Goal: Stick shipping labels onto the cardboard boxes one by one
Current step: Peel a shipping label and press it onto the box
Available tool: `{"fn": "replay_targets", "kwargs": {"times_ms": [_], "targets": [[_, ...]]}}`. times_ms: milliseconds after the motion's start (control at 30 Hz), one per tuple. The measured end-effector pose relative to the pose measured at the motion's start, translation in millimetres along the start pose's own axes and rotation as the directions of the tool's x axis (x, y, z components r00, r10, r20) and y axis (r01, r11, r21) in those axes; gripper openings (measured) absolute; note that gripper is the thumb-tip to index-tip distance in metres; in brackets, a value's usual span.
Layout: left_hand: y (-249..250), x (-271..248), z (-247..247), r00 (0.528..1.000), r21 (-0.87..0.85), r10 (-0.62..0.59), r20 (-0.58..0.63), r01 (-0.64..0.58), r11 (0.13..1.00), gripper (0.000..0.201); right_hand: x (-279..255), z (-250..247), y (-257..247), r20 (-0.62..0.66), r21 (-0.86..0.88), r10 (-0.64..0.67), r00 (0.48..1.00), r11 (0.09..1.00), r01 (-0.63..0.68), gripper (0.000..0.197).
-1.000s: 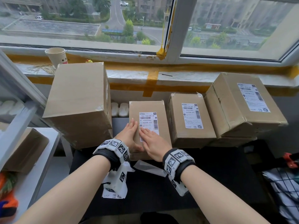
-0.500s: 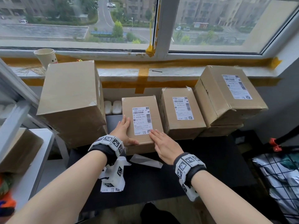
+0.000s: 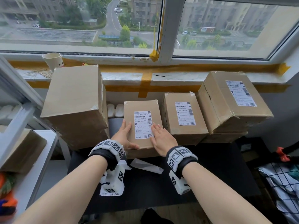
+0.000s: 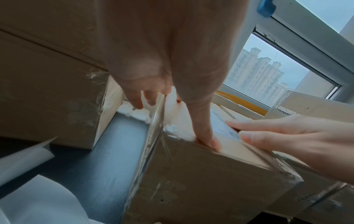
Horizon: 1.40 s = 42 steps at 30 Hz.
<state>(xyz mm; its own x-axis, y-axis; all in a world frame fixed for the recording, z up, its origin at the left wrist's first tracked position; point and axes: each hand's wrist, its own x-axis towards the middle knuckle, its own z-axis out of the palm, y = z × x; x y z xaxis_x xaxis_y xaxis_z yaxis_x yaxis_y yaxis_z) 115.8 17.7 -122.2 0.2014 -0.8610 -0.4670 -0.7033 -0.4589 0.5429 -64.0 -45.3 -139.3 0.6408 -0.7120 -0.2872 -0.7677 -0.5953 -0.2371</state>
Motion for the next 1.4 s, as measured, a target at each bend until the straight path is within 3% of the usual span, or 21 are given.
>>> {"fn": "replay_targets", "kwargs": {"times_ms": [100,200,333,433,633,800,933,1100,1233,1400], "targets": [[2,1,1,0.999,-0.061,-0.052,0.01,0.052,0.997,0.126,6,-4,2,-0.017,0.077,0.059,0.998,0.995,-0.057,0.061],[0,2,3,0.992,-0.23,-0.126,0.012,0.125,0.965,0.132,2,-5,7,-0.018,0.305,0.163,0.986,0.94,-0.15,0.071],[-6,3,8,0.984,-0.3,-0.175,-0.031,0.158,0.941,0.094,-12,-5,12,-0.035,0.53,0.246,0.969,0.826,-0.191,0.07],[-10,0,9,0.971,-0.373,-0.23,-0.062,0.191,0.908,0.089,-17,-2,14,-0.02,0.673,0.3,0.954,0.709,-0.209,0.07],[-17,-3,4,0.972,-0.532,-0.196,-0.128,0.1,0.841,0.07,-28,-7,12,0.026,0.842,0.308,0.951,0.507,-0.187,0.074],[-8,-16,-14,0.976,-0.73,-0.135,-0.171,-0.033,0.682,0.043,-39,-29,8,-0.013,0.918,0.337,0.941,0.378,-0.123,0.075],[7,-31,-31,0.977,-0.786,-0.051,-0.208,-0.136,0.603,0.045,-49,-54,3,-0.075,0.932,0.37,0.926,0.357,-0.067,0.066],[37,-44,-49,0.973,-0.819,0.073,-0.22,-0.225,0.528,0.05,-66,-89,8,-0.213,0.894,0.439,0.873,0.449,-0.008,0.061],[66,-43,-47,0.971,-0.827,0.163,-0.174,-0.234,0.511,0.053,-82,-108,25,-0.273,0.858,0.489,0.828,0.513,-0.02,0.055],[97,-35,-36,0.974,-0.855,0.187,-0.131,-0.206,0.476,0.051,-92,-119,50,-0.28,0.866,0.553,0.784,0.498,-0.042,0.055]]}}
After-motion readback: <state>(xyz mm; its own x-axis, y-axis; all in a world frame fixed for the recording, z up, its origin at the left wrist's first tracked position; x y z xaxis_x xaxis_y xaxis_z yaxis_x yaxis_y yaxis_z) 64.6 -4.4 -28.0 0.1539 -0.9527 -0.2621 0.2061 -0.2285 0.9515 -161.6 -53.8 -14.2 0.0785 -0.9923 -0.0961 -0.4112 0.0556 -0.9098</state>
